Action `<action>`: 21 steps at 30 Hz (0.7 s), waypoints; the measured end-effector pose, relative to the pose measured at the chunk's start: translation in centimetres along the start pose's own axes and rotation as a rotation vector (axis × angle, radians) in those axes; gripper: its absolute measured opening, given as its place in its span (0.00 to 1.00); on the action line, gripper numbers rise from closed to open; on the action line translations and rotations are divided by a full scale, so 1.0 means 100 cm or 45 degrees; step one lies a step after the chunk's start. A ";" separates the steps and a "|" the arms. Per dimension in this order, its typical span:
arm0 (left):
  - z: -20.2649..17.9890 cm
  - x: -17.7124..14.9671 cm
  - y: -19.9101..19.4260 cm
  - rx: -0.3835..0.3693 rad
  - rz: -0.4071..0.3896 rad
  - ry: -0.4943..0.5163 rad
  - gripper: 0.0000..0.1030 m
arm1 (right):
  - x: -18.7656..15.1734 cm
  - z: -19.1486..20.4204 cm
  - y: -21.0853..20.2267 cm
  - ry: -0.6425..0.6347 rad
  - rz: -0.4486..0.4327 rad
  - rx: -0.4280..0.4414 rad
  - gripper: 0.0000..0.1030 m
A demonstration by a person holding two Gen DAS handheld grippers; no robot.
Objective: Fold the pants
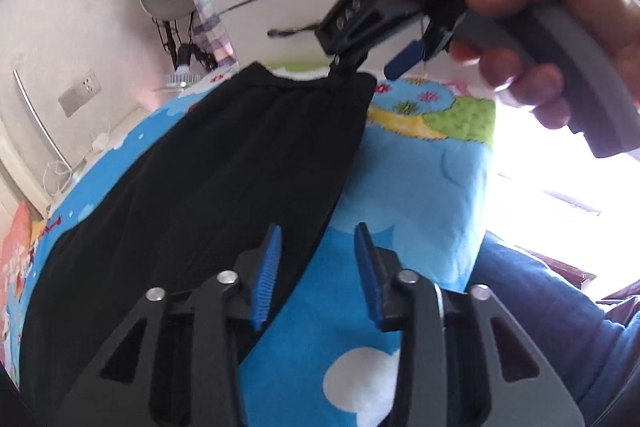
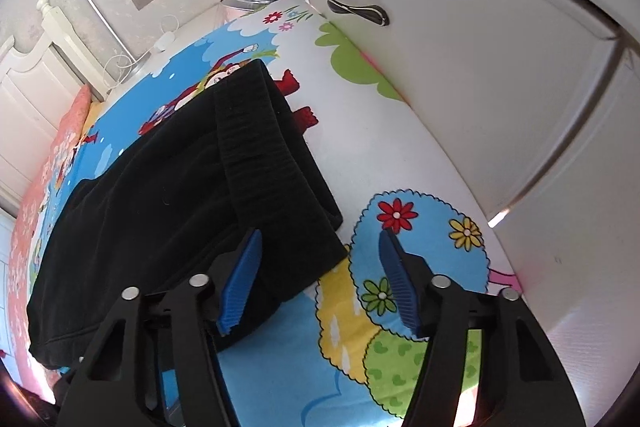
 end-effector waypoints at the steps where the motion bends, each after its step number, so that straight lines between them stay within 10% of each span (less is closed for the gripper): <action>1: 0.001 -0.001 0.003 0.011 0.003 0.003 0.25 | 0.001 0.003 0.000 -0.012 -0.001 0.012 0.40; 6: 0.011 0.002 0.000 0.032 -0.023 -0.036 0.11 | 0.006 0.004 -0.005 -0.018 -0.009 0.030 0.39; 10: 0.012 0.000 0.002 0.047 -0.022 -0.020 0.11 | 0.005 -0.007 -0.019 0.036 -0.030 0.056 0.74; 21: 0.024 0.005 -0.008 0.024 -0.097 -0.135 0.09 | -0.005 -0.003 -0.008 0.123 0.059 0.124 0.58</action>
Point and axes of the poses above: each gripper's, at about its wrist camera, not at the fingertips, and y roughly the way its jaws point, z to its left, x to its top, the point moved 7 cm from there along y, roughly the way its jaws point, and after that the axes turned 14 degrees about -x, right-handed, at the moved point
